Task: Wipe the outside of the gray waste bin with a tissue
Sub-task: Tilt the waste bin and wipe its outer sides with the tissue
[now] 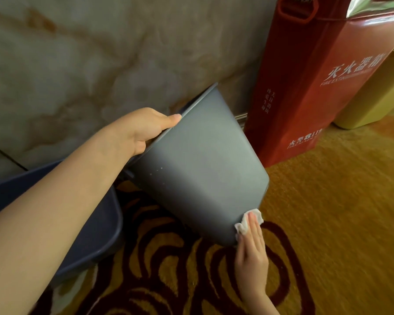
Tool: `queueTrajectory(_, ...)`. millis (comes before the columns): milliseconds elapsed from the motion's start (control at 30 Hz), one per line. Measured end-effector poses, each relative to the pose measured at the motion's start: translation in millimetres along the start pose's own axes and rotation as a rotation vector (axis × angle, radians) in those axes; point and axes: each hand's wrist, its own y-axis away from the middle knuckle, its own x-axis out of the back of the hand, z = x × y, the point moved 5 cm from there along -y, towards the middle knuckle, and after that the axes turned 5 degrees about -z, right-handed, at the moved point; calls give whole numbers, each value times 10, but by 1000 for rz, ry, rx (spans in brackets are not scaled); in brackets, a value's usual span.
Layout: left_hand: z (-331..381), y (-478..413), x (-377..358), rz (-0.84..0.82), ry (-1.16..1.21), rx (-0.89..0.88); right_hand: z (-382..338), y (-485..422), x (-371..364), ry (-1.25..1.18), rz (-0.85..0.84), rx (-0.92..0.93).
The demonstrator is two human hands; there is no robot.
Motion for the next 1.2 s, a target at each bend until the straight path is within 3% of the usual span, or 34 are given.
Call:
queueTrajectory(133, 3, 5, 2, -11, -29, -28, -27, -152, 191, -264, 178, -341)
queueTrajectory(200, -19, 10, 5, -23, -43, -34, -294, -406, 319, -404, 236, -347)
queueTrajectory(300, -48, 40, 21, -57, -80, -38, -770, -933, 411, -505, 251, -235)
queueTrajectory(367, -42, 22, 10, -67, -94, -77, -1123, -1277, 268, -528, 113, -118)
queueTrajectory(433, -17, -8, -14, -47, -137, -142, -1499, -1488, 60, -360, -28, 88)
queueTrajectory(500, 21, -17, -15, 7, -230, -222, -1670, -1581, -137, -152, -66, 276)
queueTrajectory(567, 18, -34, 20, 41, -309, -269, -1546, -1713, -179, -113, -78, 302)
queueTrajectory(667, -5, -36, 43, 34, -351, -295, -974, -1857, -84, -180, -46, 153)
queueTrajectory(833, 54, -27, -62, 25, -388, -390, 124, -1459, 67, -238, 14, -383)
queueTrajectory(1067, 91, 2, -246, -76, -282, -528, 264, -1311, 295, -255, 183, -442)
queueTrajectory(1200, -15, 17, -9, -133, -258, -497, 79, -1433, 425, -248, 234, -374)
